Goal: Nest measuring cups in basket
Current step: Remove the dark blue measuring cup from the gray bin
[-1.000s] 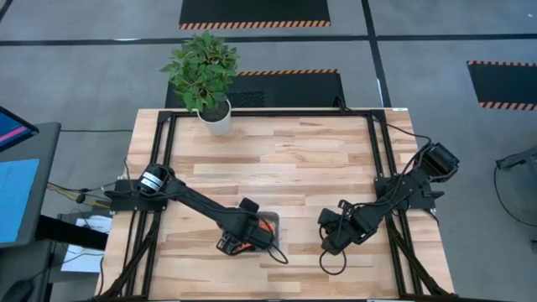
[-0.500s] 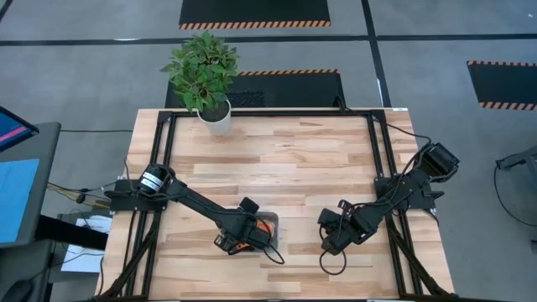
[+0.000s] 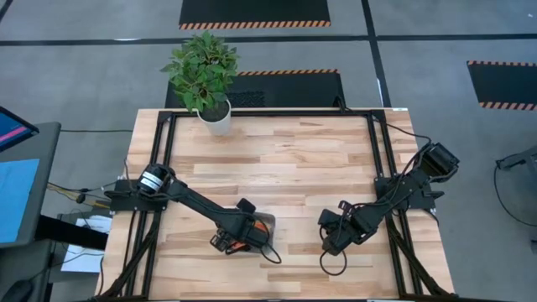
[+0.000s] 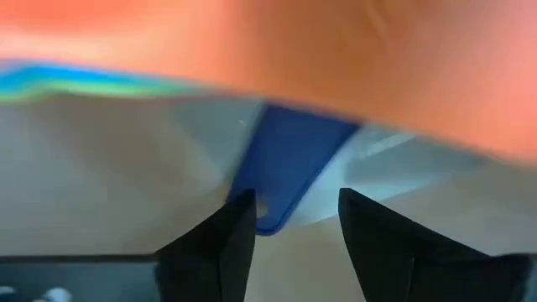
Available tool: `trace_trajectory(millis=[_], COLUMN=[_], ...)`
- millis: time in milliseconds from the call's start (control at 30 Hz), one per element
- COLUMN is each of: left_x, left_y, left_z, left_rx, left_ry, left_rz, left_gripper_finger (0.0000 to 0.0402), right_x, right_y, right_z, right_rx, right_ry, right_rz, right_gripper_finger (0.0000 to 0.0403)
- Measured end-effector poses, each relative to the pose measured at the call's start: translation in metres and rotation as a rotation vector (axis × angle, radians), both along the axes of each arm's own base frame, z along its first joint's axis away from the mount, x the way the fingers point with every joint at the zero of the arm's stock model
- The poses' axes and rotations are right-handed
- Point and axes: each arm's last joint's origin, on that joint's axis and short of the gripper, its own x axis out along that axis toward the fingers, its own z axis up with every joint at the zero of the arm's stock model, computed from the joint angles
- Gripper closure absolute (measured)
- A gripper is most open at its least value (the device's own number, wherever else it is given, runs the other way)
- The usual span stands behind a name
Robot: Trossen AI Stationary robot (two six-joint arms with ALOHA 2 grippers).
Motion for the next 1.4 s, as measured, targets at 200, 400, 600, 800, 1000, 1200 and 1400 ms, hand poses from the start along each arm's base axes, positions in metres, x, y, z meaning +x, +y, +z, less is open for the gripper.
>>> trace_trajectory(millis=[200,400,600,800,1000,1200,1400], left_x=[0.005,0.006,0.006,0.006,0.006,0.008,0.011], left_y=[0.001,0.000,-0.001,-0.003,-0.003,0.000,0.001], left_z=[0.004,-0.001,-0.001,-0.001,-0.001,0.003,0.017], left_rx=[0.054,0.016,-0.004,-0.054,-0.049,0.061,0.140], left_ry=[-0.048,-0.049,-0.057,-0.040,-0.046,-0.103,-0.142], left_rz=[-0.032,-0.053,-0.032,-0.011,-0.006,0.055,0.114], left_gripper_finger=[0.0238,0.0238,0.0241,0.0283,0.0347,0.0396,0.0401], right_x=[0.000,0.000,0.000,0.000,0.000,0.000,0.000], right_y=[0.000,0.002,0.002,0.002,0.002,0.002,0.002], right_z=[0.000,0.000,0.000,0.000,0.000,0.000,0.000], right_rx=[0.000,0.006,0.007,0.007,0.007,0.007,0.011], right_ry=[0.000,-0.009,-0.008,-0.008,-0.008,-0.008,-0.006], right_rz=[0.000,0.005,0.007,0.008,0.008,0.008,0.008], right_gripper_finger=[0.0349,0.0349,0.0349,0.0349,0.0349,0.0349,0.0349])
